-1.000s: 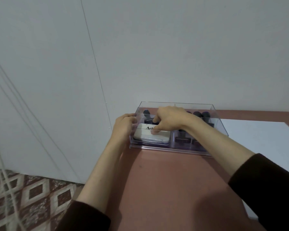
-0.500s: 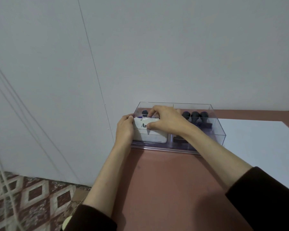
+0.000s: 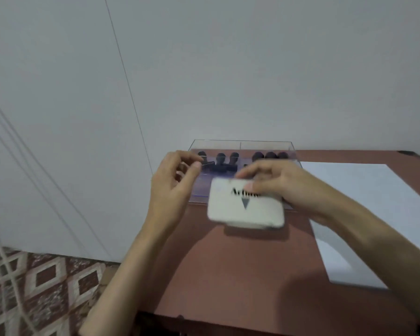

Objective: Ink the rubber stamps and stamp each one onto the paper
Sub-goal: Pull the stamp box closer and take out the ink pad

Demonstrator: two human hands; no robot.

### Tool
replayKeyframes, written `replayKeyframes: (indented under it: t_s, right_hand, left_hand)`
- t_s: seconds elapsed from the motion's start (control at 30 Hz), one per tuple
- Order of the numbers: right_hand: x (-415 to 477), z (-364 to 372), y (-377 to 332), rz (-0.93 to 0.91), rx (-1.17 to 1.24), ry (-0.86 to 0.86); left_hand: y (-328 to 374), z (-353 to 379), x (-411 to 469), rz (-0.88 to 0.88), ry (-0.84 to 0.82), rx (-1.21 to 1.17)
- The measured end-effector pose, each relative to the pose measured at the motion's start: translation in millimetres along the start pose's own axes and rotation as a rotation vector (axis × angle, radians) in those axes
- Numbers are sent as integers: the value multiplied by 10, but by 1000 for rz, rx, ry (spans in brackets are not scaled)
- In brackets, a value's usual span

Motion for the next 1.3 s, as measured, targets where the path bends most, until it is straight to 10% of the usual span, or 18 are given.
replayKeyframes:
  t_s: [0.33,0.53,0.9,1.3]
  right_hand:
    - [-170,224,500,133,-314,47]
    - [-224,313,545,34,-755,20]
    - [-447,204,552,-53,-807,-156]
    - [-377,82,477,-104,-290,269]
  left_hand:
    - [-222,286,-307,-131,-755,371]
    - [-227,278,-298,-149,-829,432]
    - [-214,187,-358,-226,-958,358]
    - [-297,202,-372,-242,-914,141]
Point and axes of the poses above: each hand's wrist, its own x-axis towards the middle knuckle, its own z-axis out of the palm, y = z × x, the point moved 2 cm from there along x, towards the middle knuckle, and after that the axes turned 15 degrees about -y, right-handed, at the moved point
